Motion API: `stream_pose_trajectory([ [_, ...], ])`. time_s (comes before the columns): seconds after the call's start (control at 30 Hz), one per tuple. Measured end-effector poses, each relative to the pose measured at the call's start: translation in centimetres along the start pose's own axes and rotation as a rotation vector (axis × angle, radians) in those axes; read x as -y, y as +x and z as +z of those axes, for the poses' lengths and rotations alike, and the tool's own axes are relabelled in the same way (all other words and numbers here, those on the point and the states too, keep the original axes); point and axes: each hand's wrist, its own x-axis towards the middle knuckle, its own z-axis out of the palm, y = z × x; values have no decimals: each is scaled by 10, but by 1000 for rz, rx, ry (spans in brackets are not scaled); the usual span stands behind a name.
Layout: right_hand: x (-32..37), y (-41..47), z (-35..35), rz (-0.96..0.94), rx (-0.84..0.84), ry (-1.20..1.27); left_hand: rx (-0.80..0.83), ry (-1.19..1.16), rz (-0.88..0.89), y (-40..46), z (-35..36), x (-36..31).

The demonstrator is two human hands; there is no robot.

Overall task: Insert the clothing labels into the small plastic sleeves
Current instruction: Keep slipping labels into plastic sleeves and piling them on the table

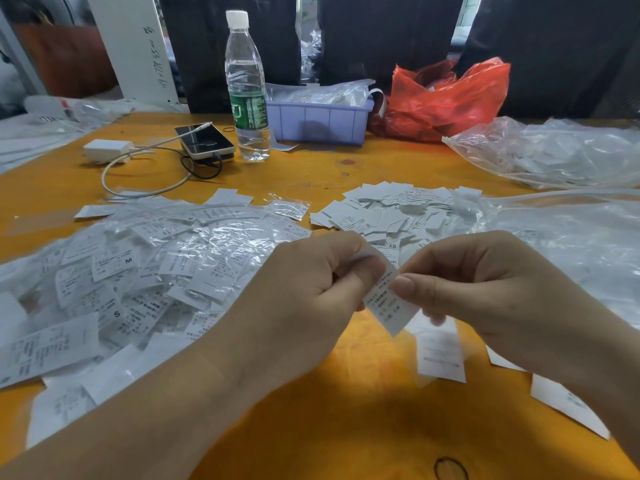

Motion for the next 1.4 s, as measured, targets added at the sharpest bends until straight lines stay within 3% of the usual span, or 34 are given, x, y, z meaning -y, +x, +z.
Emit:
stream_pose_trajectory([
  [0.23, -1, 1, 2, 11, 2, 42, 3, -42, -22, -1, 4, 3],
  [0.53, 0, 1, 1, -8, -17, 59, 143, -203, -136, 1, 5, 3],
  [0.67, 1, 1, 1, 3, -21, 107, 174, -116, -85, -1, 6, 2],
  [1.0, 0, 1, 0, 82, 27, 150, 71, -299, -160, 5, 0, 6],
  [1.23, -1, 1, -1, 72, 15, 133, -149, -258, -119, 7, -7, 2],
  [1.4, -1, 2, 0, 64, -4, 130, -129, -295, -116, 6, -6, -2],
])
